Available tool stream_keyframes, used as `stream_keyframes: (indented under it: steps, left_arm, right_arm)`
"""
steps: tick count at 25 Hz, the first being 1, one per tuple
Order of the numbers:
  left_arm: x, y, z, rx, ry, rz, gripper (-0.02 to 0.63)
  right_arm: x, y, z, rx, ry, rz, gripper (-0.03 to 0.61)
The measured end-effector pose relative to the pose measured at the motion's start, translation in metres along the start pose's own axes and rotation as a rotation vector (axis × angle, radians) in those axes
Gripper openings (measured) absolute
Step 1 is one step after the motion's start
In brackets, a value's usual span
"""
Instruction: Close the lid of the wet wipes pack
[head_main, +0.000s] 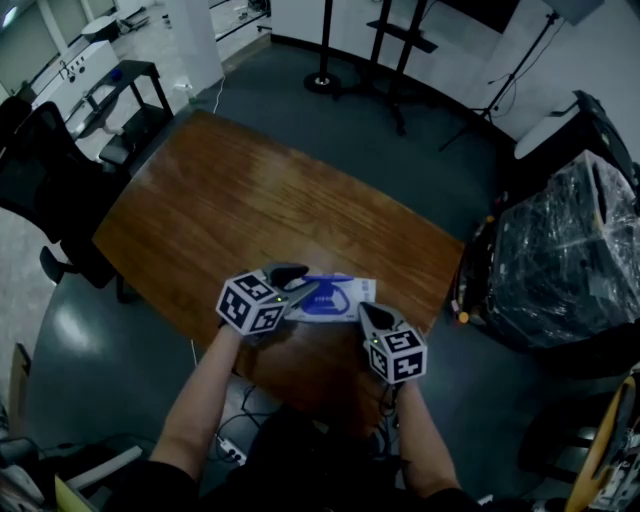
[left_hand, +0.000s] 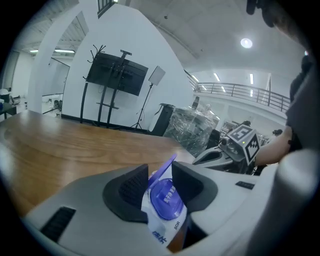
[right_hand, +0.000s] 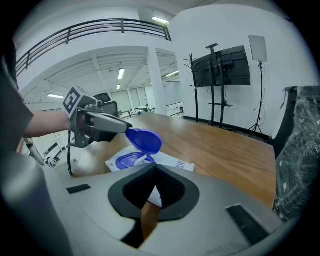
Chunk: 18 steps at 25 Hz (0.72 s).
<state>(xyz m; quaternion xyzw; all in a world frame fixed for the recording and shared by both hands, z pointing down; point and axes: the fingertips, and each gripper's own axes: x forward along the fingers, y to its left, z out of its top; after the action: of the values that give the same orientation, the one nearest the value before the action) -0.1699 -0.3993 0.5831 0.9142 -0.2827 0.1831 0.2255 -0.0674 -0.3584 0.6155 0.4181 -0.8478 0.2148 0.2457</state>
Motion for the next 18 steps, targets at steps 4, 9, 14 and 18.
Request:
stream_keyframes:
  steps: [4,9,14,18]
  left_arm:
    - [-0.004,-0.01,-0.014,-0.019,0.018,-0.011,0.13]
    - [-0.004,-0.017,-0.032,-0.03,0.053,-0.023,0.13]
    - [0.0,-0.02,-0.043,-0.029,0.095,-0.021,0.13]
    - [0.006,-0.016,-0.057,-0.024,0.147,0.027,0.101]
  right_arm:
    - [0.001,0.002,0.001,-0.005,0.002,0.008,0.009]
    - [0.006,0.006,-0.002,-0.004,0.013,0.01,0.009]
    - [0.005,0.008,-0.002,-0.006,0.013,0.009,0.009]
    - [0.005,0.012,-0.002,-0.005,0.01,0.017,0.009]
